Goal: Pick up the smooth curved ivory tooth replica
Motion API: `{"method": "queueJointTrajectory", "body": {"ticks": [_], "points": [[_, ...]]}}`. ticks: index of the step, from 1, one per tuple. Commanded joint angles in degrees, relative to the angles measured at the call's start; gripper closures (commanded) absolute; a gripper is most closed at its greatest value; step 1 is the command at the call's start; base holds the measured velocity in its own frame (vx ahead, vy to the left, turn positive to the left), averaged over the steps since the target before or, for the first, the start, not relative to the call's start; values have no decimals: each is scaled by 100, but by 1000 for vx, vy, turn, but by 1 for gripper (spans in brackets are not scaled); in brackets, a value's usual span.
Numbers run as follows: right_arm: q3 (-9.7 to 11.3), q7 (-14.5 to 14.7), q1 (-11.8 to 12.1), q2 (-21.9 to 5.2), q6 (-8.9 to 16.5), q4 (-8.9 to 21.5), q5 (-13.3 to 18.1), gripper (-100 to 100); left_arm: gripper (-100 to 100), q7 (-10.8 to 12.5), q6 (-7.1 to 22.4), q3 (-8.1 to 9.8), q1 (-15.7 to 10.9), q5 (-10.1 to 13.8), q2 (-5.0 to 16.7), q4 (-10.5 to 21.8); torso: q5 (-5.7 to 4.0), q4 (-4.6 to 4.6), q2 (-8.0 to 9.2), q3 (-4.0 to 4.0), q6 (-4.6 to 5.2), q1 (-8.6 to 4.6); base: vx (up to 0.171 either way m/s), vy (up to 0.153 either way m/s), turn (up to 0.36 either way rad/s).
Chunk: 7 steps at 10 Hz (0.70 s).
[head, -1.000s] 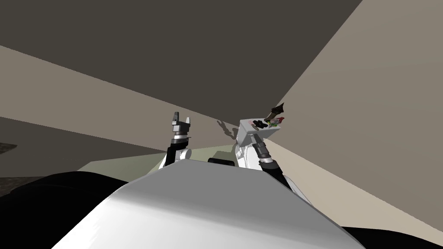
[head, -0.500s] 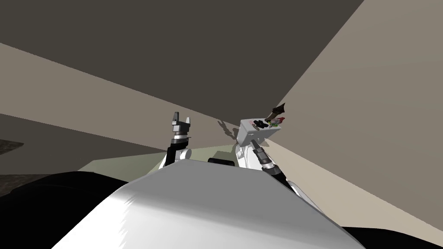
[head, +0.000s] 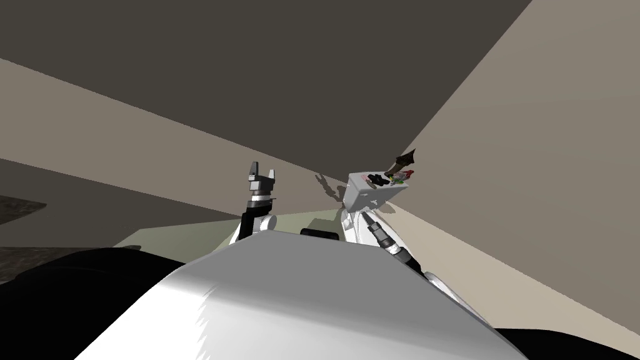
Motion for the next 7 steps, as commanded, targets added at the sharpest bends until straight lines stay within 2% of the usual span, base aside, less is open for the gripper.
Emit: {"method": "queueJointTrajectory", "body": {"ticks": [1, 4, 6, 7], "points": [[8, 14, 69, -286, -12, 52, -25, -100, 0, 0, 0, 0, 0, 0, 0, 0, 0, 0, 0, 0, 0, 0, 4, 12, 11], [150, 73, 305, -818, -115, 395, -69, -100, 0, 0, 0, 0, 0, 0, 0, 0, 0, 0, -3, -2, 0, 0, 10, 17, 27], [150, 73, 305, -1056, -115, 395, -69, -100, 0, 0, 0, 0, 0, 0, 0, 0, 1, -1, -5, -3, 0, 1, 10, 11, 10], [230, 92, 412, -1271, -162, 573, -95, -100, 0, 0, 0, 0, 0, 0, 0, 0, 0, 0, -3, -2, 0, -1, 15, 16, 38]]}}
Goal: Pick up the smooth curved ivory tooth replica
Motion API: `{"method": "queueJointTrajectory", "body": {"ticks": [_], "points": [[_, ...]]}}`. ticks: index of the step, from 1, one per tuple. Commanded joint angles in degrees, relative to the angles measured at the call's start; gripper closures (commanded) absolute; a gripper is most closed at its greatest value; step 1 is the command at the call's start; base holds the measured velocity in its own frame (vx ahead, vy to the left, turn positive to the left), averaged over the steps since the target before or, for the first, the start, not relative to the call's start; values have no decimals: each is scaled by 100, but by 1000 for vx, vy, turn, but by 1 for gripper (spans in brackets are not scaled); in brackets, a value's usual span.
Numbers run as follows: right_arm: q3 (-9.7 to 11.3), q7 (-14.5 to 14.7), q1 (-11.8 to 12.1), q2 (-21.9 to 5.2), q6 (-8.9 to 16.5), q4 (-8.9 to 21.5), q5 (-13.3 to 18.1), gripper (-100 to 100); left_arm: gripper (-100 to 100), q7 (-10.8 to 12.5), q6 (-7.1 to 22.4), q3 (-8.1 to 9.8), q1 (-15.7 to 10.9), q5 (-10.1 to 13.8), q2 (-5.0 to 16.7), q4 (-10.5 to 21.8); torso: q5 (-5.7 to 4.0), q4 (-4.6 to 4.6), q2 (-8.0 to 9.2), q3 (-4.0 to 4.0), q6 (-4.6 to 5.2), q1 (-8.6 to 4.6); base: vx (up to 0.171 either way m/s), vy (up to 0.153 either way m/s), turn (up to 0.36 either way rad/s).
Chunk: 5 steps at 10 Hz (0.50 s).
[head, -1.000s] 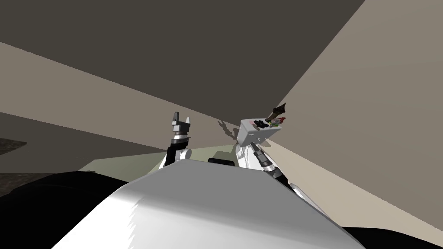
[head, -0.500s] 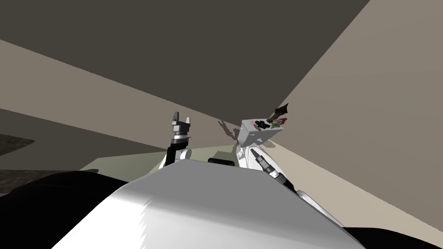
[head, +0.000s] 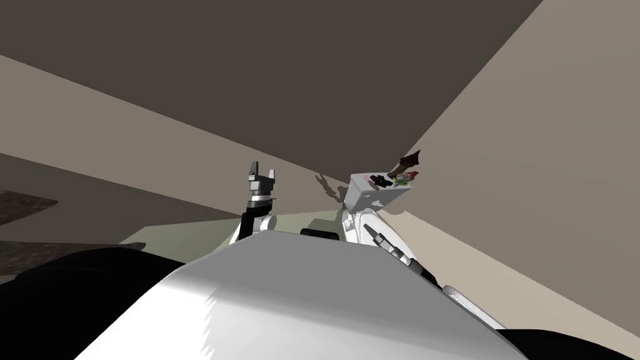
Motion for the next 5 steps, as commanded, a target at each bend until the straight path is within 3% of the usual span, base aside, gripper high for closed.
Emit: {"method": "queueJointTrajectory", "body": {"ticks": [1, 2, 4, 5], "points": [[37, -1, 23, -286, -9, 85, -18, -100, 0, 0, 0, 0, 0, 0, 0, 0, 0, 0, 0, 0, 0, 0, 16, 14, 20], [124, 11, 123, -477, -55, 266, -46, -100, 0, 0, 0, 0, 0, 0, 0, 0, 0, 0, -2, -1, -1, 0, 25, 20, 39], [124, 11, 123, -683, -55, 266, -46, -100, 0, 0, 0, 0, 0, 0, 0, 0, 1, -1, -5, -3, 0, 1, 18, 14, 10], [219, 15, 216, -900, -99, 450, -75, -100, 0, 0, 0, 0, 0, 0, 0, 0, 0, 0, -2, -1, 0, -1, 22, 15, 43]]}}
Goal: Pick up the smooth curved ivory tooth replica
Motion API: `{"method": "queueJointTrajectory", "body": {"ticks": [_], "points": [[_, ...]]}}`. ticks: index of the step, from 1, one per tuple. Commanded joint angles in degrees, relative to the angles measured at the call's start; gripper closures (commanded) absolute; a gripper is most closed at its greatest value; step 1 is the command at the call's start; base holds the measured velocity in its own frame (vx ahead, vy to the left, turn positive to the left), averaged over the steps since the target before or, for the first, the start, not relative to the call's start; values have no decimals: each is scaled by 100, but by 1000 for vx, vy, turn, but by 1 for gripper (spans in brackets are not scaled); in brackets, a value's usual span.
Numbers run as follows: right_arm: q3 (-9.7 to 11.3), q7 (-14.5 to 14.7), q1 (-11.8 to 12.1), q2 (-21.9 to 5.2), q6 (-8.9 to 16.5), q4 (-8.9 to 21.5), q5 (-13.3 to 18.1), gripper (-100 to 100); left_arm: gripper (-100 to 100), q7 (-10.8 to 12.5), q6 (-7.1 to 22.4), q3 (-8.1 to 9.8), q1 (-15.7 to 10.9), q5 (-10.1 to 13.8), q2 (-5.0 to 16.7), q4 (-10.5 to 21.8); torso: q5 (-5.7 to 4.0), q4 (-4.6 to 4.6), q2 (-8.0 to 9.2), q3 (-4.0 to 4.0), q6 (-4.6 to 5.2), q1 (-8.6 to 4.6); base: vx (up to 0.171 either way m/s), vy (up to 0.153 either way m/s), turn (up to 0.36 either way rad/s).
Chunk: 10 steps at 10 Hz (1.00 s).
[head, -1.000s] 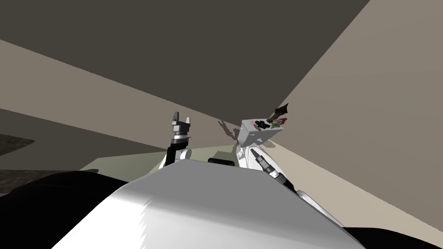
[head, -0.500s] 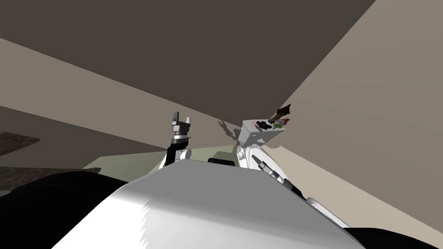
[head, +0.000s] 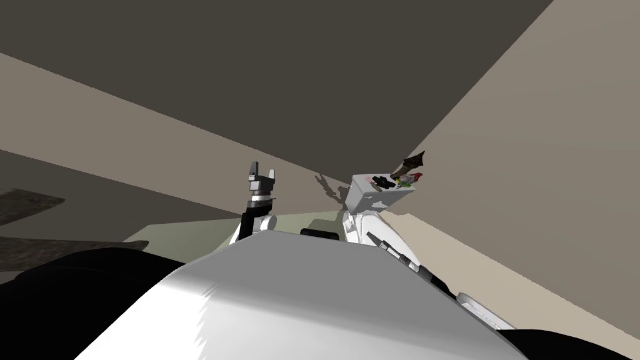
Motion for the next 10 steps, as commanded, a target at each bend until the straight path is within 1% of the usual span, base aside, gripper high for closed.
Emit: {"method": "queueJointTrajectory", "body": {"ticks": [1, 2, 3, 4, 5, 6, 7, 8, 9, 10], "points": [[10, 1, 86, -286, -25, 54, -28, -100, 0, 0, 0, 0, 0, 0, 0, 0, 0, 0, 0, 0, 0, 0, 24, 19, 22], [111, -3, 171, -460, -68, 241, -59, -100, 0, 0, 0, 0, 0, 0, 0, 0, 1, 0, -1, -1, 0, 1, 30, 25, 43], [111, -3, 171, -631, -68, 241, -59, -100, 0, 0, 0, 0, 0, 0, 0, 0, 1, -1, -3, -2, 0, 3, 32, 18, 18], [111, -3, 171, -717, -68, 241, -59, -100, 0, 0, 0, 0, 0, 0, 0, 0, 1, -1, -5, -3, 0, 2, 17, 8, -1], [217, -13, 247, -928, -109, 430, -93, -100, 0, 0, 0, 0, 0, 0, 0, 0, 0, 0, -1, -1, 1, 0, 38, 23, 41], [217, -13, 247, -1097, -109, 430, -93, -100, 0, 0, 0, 0, 0, 0, 0, 0, 1, -1, -5, -3, 1, 3, 35, 24, 23], [327, -30, 315, -1269, -149, 623, -129, -100, 0, 0, 0, 0, 0, 0, 0, 0, 1, -1, -6, -4, 0, 4, 44, 34, 54], [327, -30, 315, -1476, -149, 623, -129, -100, 0, 0, 0, 0, 0, 0, 0, 0, 2, -2, -10, -6, -1, 7, 42, 28, 23], [327, -30, 315, -1540, -149, 623, -129, -100, 0, 0, 0, 0, 0, 0, 0, 0, 1, -2, -10, -6, 0, 6, 18, 11, -6], [439, -52, 376, -1757, -188, 816, -167, -100, 0, 0, 0, 0, 0, 0, 0, 0, 1, -1, -2, -2, 1, 2, 39, 20, 60]]}}
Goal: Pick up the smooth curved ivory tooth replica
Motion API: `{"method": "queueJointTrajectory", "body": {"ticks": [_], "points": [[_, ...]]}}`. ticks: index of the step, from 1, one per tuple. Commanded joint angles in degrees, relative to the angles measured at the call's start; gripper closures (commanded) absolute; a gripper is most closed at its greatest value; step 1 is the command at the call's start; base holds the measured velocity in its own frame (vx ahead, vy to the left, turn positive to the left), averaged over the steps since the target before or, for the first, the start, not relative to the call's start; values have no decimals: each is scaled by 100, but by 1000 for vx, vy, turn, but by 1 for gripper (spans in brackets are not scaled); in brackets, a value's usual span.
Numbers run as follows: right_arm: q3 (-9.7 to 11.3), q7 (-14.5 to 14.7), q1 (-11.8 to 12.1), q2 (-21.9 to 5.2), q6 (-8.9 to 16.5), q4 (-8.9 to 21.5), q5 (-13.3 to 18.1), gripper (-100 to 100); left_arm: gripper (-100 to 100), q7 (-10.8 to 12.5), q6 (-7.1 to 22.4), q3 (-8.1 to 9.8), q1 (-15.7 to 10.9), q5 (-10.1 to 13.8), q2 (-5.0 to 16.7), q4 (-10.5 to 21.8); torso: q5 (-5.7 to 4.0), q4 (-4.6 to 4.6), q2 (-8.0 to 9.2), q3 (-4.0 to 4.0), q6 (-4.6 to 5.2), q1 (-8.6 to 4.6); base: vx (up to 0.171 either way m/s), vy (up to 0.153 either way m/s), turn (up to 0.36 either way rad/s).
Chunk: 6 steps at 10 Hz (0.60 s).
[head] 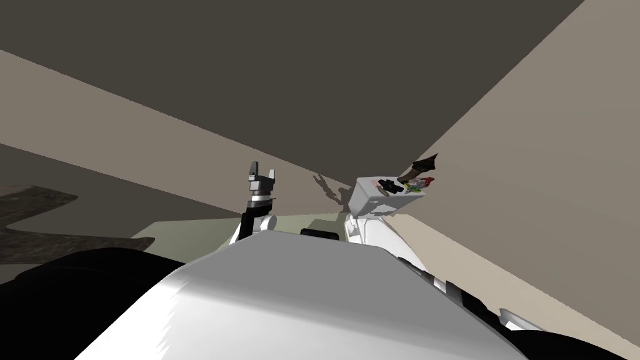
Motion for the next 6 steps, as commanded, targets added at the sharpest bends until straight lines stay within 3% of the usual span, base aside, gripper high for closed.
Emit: {"method": "queueJointTrajectory", "body": {"ticks": [1, 2, 3, 6], "points": [[-16, -11, 99, -286, 11, 8, -59, -100, 0, 0, 0, 0, 0, 0, 0, 0, 0, 0, 0, 0, 0, 0, 44, 23, 20], [-16, -11, 99, -367, 11, 8, -59, -100, 0, 0, 0, 0, 0, 0, 0, 0, 2, -1, -3, -2, 0, 2, 19, 12, -8], [99, -37, 153, -604, -27, 201, -98, -100, 0, 0, 0, 0, 0, 0, 0, 0, 0, 1, 4, 2, 1, 0, 37, 26, 50], [214, -68, 202, -1123, -65, 393, -139, -100, 0, 0, 0, 0, 0, 0, 0, 0, 2, -2, -9, -5, 0, 8, 54, 31, 36]]}}
